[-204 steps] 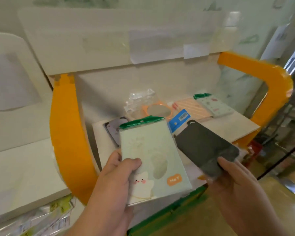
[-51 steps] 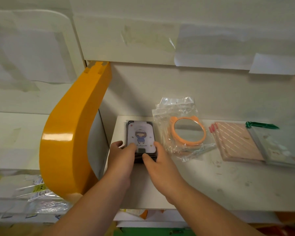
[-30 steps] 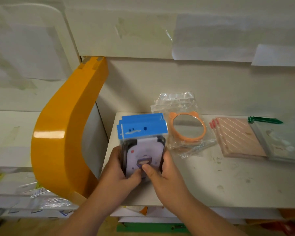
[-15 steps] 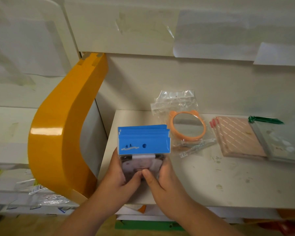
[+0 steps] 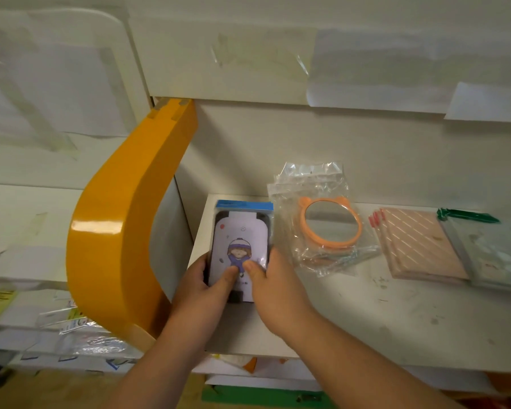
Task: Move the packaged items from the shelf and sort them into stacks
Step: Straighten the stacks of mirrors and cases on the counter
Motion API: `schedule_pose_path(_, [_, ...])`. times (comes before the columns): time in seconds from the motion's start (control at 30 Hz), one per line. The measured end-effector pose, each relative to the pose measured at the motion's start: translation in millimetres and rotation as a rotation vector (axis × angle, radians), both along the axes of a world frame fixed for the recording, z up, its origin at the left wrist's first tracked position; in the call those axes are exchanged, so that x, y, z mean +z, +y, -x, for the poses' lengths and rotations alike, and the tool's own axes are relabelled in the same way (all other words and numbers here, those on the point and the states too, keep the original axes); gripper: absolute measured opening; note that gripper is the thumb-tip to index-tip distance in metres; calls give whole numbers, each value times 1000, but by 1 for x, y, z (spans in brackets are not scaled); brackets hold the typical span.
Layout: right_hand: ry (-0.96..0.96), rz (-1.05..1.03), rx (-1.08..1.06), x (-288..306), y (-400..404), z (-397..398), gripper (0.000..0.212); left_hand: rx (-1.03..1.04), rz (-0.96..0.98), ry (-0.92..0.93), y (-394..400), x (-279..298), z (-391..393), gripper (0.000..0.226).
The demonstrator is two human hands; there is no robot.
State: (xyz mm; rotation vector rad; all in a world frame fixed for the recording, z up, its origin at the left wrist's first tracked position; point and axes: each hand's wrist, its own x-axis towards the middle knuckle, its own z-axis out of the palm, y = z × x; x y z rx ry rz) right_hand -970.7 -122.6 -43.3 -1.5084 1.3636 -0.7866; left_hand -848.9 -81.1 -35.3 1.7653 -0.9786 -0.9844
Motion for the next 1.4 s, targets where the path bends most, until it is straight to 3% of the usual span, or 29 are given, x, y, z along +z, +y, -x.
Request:
schedule_pose_path(0.13, [-31,-218,4,3,-13,-10,28,95,-59,-3,-12,7,-3,30])
schedule_pose_path(0.3, [87,-267,33,7,-19,-16,53,78,-128,-126,-23,4,-8,31])
schedule_pose_path(0.37, [76,-279,88,9,-17,-10,50,51,-137,-158,-23,1,-11,30])
schedule_pose_path(0.5, [-23,-181,264,7,-9,6,30,33,-134,-175,-24,-2,-14,26])
schedule_pose_path(0.6, [106,31,313,-13,-5,7,49,44,-149,-183,-25,-2,-12,25])
schedule_pose_path(0.73, [240,268,160,-33,-6,0,55,70,-148,-174,-28,-1,-10,22])
schedule_pose_path(0.83, [259,279,108,-34,-10,-4,64,94,-115,-157,-37,3,-8,19])
schedule_pose_path(1.03, [265,244,61,-39,-43,-18,57,158,-44,-130,-62,7,-5,25])
schedule_pose_path(1.17, [246,234,119,-18,-20,-2,64,118,-54,-259,-61,7,-4,27])
schedule_pose_path(1.23, [319,213,204,-5,0,16,70,108,-27,-418,-59,12,-3,27])
schedule_pose_path(1.3, [351,262,247,3,21,41,63,121,77,-574,-57,19,3,30])
schedule_pose_path(1.4, [186,414,86,23,39,85,35,49,258,-539,-53,35,31,45])
